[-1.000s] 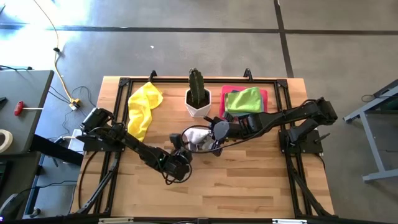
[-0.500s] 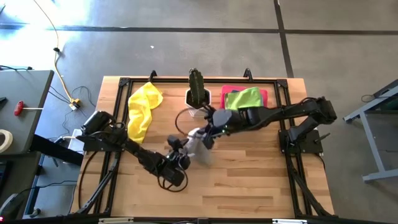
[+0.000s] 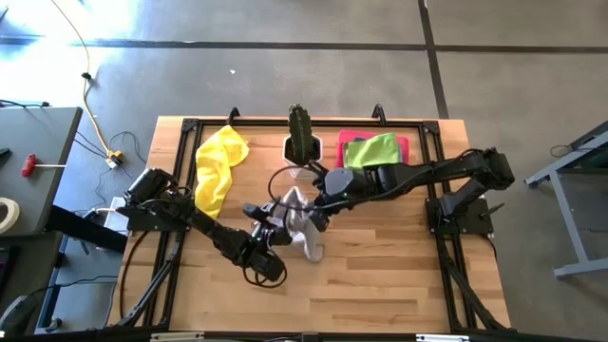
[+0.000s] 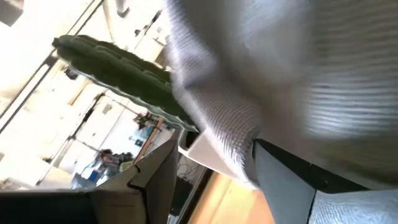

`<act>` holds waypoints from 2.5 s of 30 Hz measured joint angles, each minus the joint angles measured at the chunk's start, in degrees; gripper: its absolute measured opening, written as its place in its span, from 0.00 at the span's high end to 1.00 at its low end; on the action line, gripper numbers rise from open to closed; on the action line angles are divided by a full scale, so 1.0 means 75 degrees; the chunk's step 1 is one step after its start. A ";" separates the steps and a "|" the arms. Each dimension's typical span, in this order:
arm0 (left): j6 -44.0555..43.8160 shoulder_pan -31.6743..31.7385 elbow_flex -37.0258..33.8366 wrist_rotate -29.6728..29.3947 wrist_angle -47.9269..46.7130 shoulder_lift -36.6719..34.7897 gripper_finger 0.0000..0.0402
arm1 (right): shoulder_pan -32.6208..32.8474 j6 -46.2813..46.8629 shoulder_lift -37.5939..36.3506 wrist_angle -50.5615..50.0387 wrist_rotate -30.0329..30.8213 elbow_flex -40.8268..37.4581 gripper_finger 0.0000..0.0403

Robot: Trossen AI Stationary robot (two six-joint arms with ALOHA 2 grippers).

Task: Fold microfiber towels
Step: Fold the gray towel

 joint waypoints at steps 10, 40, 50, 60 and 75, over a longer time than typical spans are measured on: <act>-0.0209 -0.0029 0.0003 -0.0013 0.0278 -0.0004 0.50 | 0.0309 -0.0274 0.0000 -0.1272 -0.0036 0.0000 0.99; 0.1631 0.0464 0.0003 0.3031 0.5069 -0.0006 0.53 | 0.1127 -0.3967 0.0000 -0.0975 0.0753 0.0000 0.99; 0.0066 0.0461 0.0003 0.4692 0.3346 -0.0006 0.80 | 0.1634 -0.5505 0.0000 -0.1034 0.1066 0.0000 0.99; 0.0036 0.0233 0.0003 0.5768 0.3378 -0.0006 0.98 | 0.1860 -0.5333 0.0000 -0.1980 0.1747 0.0000 0.89; -0.1420 0.0357 0.0000 0.9843 0.2957 -0.0006 1.00 | 0.4166 -0.1756 0.0171 -0.0473 0.2325 -0.0771 0.58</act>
